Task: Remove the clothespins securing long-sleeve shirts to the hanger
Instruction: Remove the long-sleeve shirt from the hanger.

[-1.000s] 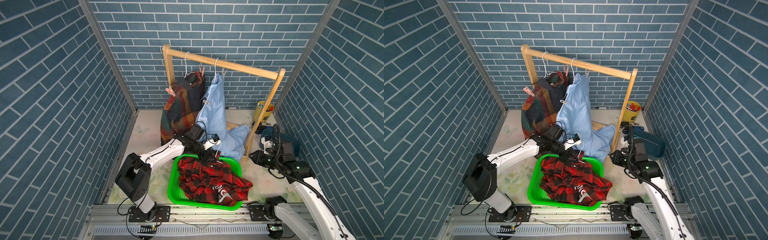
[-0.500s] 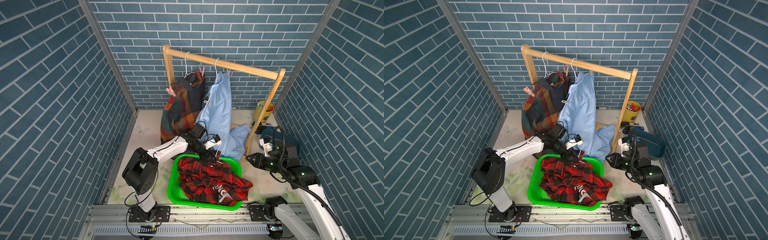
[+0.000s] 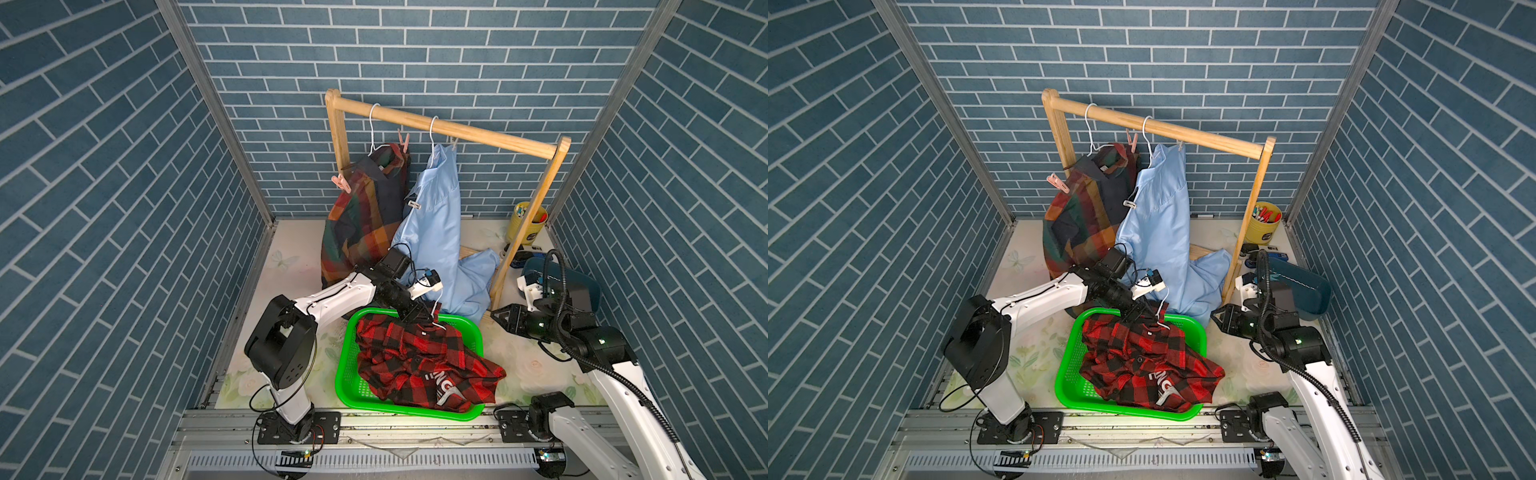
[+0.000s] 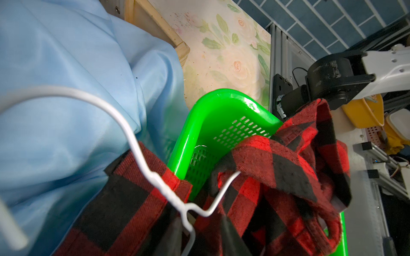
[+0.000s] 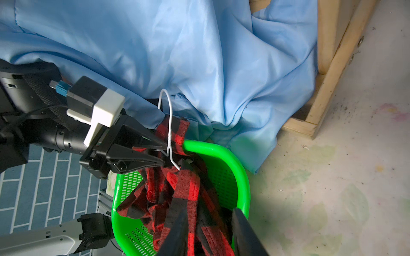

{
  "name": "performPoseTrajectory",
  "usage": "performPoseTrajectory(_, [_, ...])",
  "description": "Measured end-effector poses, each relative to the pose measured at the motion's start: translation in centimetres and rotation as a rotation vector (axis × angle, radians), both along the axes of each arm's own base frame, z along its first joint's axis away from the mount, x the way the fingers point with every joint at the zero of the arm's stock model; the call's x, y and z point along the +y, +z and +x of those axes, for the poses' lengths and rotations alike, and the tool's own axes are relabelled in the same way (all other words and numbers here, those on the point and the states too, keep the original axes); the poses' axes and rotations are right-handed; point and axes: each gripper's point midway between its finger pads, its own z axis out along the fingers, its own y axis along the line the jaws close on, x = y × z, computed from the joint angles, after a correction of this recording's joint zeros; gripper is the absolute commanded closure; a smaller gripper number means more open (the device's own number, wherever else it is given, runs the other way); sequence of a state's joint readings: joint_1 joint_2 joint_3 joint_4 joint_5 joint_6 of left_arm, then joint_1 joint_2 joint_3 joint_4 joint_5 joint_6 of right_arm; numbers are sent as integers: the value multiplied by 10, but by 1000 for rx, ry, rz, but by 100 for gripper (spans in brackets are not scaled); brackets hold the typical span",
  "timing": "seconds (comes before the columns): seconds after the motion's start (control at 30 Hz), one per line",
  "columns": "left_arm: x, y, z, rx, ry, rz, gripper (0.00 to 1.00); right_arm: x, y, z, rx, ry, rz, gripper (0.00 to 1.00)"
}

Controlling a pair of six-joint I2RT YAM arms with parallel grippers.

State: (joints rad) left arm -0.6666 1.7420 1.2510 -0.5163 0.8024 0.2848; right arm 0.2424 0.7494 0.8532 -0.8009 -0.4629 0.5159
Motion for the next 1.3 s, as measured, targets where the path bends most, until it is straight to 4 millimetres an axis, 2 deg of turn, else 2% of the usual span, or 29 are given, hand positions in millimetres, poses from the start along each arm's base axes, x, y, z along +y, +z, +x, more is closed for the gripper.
performPoseTrajectory(0.43, [-4, -9, 2, 31, -3, 6, 53, 0, 0, 0, 2, 1, 0, 66])
performPoseTrajectory(0.53, [-6, -14, 3, 40, -1, 11, 57, 0, -1, 0, 4, 1, 0, 66])
performPoseTrajectory(0.6, [-6, -18, 4, 48, 2, 20, 65, 0, -1, 0, 4, 1, 0, 66])
performPoseTrajectory(0.77, [-5, -20, 5, 45, 7, 27, 73, 0, 0, 0, 3, 0, 0, 66])
performPoseTrajectory(0.83, [-4, -18, 4, 43, 12, 23, 75, 0, 0, 0, 2, 0, 0, 66])
performPoseTrajectory(0.9, [-3, -14, 3, 37, 16, 19, 85, 0, 0, 0, 3, 0, 0, 66])
performPoseTrajectory(0.97, [-2, -10, 3, 30, 23, 16, 88, 0, 0, 0, 3, 0, 0, 66])
performPoseTrajectory(1.07, [-2, -2, 3, 16, 29, 8, 100, 0, 0, 0, 3, 0, 0, 66])
performPoseTrajectory(1.3, [1, 24, -4, -28, 31, -31, 100, 0, 0, 0, 2, 0, 0, 66])
